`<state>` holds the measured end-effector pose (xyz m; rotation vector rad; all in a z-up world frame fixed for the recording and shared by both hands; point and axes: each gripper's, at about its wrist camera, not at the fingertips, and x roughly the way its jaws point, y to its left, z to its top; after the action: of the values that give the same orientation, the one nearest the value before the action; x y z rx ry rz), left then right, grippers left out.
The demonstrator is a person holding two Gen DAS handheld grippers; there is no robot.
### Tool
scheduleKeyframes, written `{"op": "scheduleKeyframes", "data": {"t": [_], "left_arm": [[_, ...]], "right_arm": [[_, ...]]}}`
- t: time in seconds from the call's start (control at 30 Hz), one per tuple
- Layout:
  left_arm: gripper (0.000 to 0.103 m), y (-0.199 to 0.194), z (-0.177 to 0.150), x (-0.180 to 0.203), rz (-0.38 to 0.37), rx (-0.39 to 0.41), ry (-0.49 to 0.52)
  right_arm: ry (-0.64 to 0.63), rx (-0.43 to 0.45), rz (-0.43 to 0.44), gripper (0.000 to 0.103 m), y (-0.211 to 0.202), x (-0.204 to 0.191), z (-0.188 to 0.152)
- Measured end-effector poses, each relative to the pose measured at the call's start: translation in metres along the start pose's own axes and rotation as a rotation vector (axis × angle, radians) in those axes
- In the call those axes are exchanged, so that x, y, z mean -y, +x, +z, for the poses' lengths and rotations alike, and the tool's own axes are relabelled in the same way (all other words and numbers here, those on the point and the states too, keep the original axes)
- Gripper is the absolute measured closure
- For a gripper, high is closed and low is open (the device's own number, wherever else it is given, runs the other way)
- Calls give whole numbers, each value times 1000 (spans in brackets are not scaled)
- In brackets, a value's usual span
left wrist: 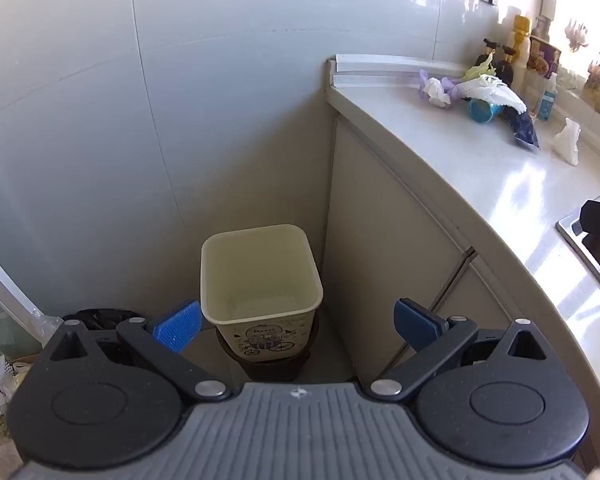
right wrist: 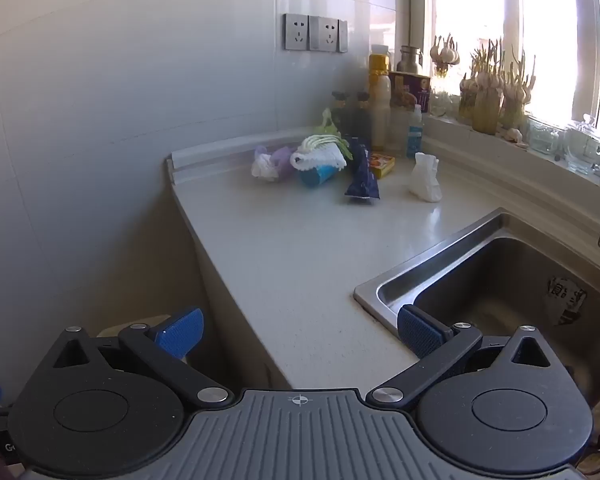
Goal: Collect trash
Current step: 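Move both tools from the wastebasket toward the trash on the countertop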
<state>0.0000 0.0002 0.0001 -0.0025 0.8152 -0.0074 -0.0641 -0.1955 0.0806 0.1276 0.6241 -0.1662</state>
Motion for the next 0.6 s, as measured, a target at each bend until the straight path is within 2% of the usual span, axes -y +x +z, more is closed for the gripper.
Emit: {"op": "scheduleKeyframes", "data": {"t": [0.23,0.6], "left_arm": [[0,1,3,-1,-3,-22,-12],[0,5,8,7,-13,-22,16]], "right_arm": [[53,-34,31,0,3,6,-1],[45,-55,15,0,12,9,-2]]}}
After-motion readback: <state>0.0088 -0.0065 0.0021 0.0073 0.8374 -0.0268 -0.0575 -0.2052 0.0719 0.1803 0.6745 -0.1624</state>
